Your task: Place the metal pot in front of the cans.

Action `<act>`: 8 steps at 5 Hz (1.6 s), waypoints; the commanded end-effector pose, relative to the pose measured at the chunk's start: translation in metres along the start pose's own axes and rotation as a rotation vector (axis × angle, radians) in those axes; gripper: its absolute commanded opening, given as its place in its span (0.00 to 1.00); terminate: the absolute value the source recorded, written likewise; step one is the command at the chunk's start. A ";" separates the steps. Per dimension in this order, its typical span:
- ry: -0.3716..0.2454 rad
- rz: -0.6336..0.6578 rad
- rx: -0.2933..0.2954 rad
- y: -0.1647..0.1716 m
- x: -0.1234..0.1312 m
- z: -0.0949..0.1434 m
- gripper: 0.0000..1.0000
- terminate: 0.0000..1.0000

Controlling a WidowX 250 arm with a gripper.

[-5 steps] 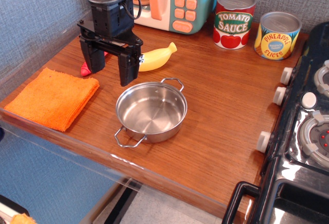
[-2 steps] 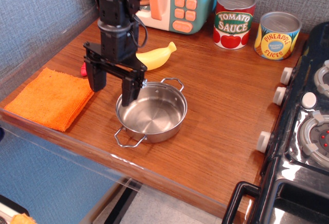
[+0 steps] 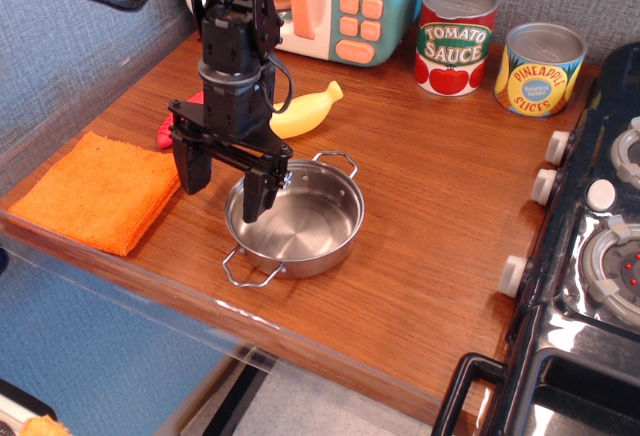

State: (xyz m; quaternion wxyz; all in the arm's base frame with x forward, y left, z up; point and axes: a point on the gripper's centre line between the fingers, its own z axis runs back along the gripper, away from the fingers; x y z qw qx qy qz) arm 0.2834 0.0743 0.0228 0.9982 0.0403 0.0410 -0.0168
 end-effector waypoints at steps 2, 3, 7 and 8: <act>-0.059 0.040 0.005 0.003 0.002 0.005 0.00 0.00; -0.065 0.041 0.002 0.000 0.001 0.004 0.00 0.00; -0.203 -0.073 -0.149 -0.029 0.015 0.078 0.00 0.00; -0.254 -0.115 -0.170 -0.053 0.043 0.099 0.00 0.00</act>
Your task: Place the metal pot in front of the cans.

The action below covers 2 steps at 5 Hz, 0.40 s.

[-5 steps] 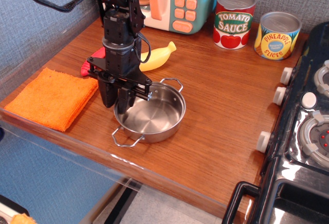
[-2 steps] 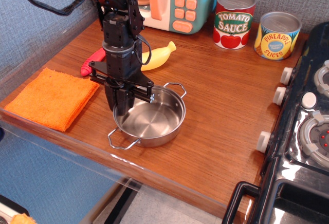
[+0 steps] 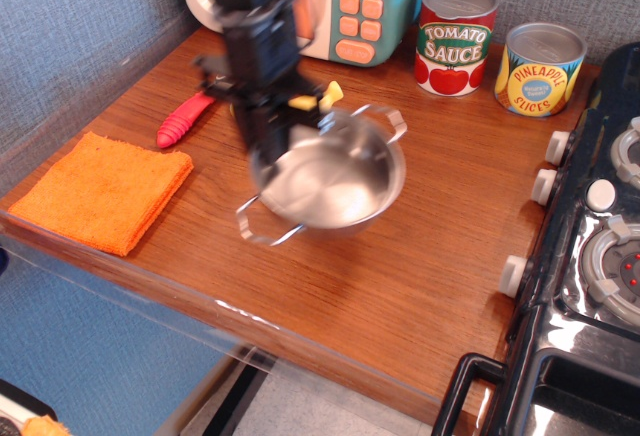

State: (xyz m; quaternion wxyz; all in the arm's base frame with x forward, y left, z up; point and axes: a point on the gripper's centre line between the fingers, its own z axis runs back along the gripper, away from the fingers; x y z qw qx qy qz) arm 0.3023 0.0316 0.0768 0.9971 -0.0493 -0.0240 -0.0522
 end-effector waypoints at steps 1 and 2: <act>-0.110 -0.043 -0.002 -0.029 0.066 0.021 0.00 0.00; -0.086 -0.009 0.027 -0.024 0.088 0.002 0.00 0.00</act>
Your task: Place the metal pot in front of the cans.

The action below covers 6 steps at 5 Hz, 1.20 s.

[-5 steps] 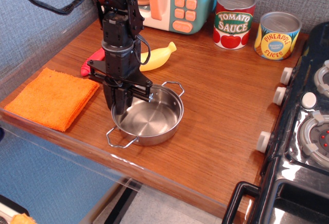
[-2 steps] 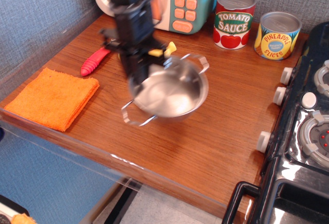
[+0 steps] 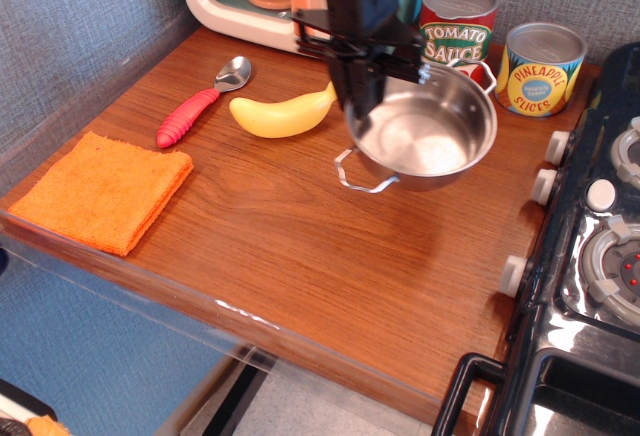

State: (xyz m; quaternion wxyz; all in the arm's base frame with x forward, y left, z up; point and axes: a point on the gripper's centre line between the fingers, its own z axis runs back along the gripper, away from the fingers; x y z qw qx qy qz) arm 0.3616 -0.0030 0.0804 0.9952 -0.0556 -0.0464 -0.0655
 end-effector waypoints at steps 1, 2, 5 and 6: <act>-0.010 0.060 0.073 0.018 0.041 -0.021 0.00 0.00; 0.013 0.089 0.091 0.027 0.053 -0.039 0.00 0.00; 0.017 0.073 0.062 0.019 0.051 -0.033 1.00 0.00; -0.056 0.056 0.033 0.013 0.055 -0.006 1.00 0.00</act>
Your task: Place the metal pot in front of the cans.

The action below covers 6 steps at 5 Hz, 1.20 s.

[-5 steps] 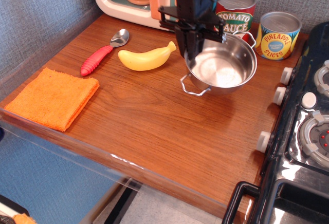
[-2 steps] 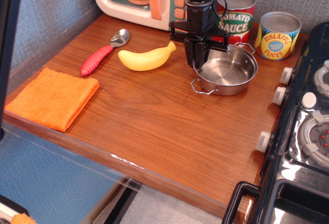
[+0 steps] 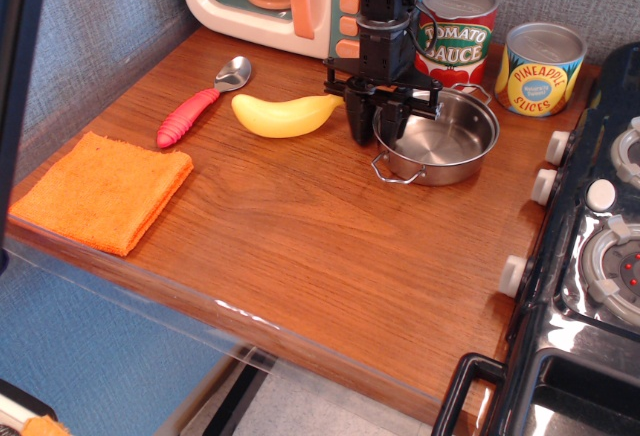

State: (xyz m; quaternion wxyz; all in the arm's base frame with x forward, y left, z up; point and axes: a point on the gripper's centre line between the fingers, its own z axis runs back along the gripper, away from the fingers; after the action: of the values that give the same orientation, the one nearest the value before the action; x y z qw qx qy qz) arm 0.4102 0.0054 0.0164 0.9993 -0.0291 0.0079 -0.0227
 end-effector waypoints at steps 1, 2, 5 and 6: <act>-0.266 -0.054 -0.030 -0.010 0.003 0.107 1.00 0.00; -0.294 -0.093 0.003 -0.007 -0.022 0.136 1.00 0.00; -0.209 -0.058 0.062 0.033 -0.097 0.109 1.00 0.00; -0.166 -0.021 0.043 0.038 -0.106 0.101 1.00 0.00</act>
State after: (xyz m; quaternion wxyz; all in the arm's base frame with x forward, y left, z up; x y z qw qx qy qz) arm 0.3095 0.0518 0.0982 0.9983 -0.0155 -0.0478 -0.0309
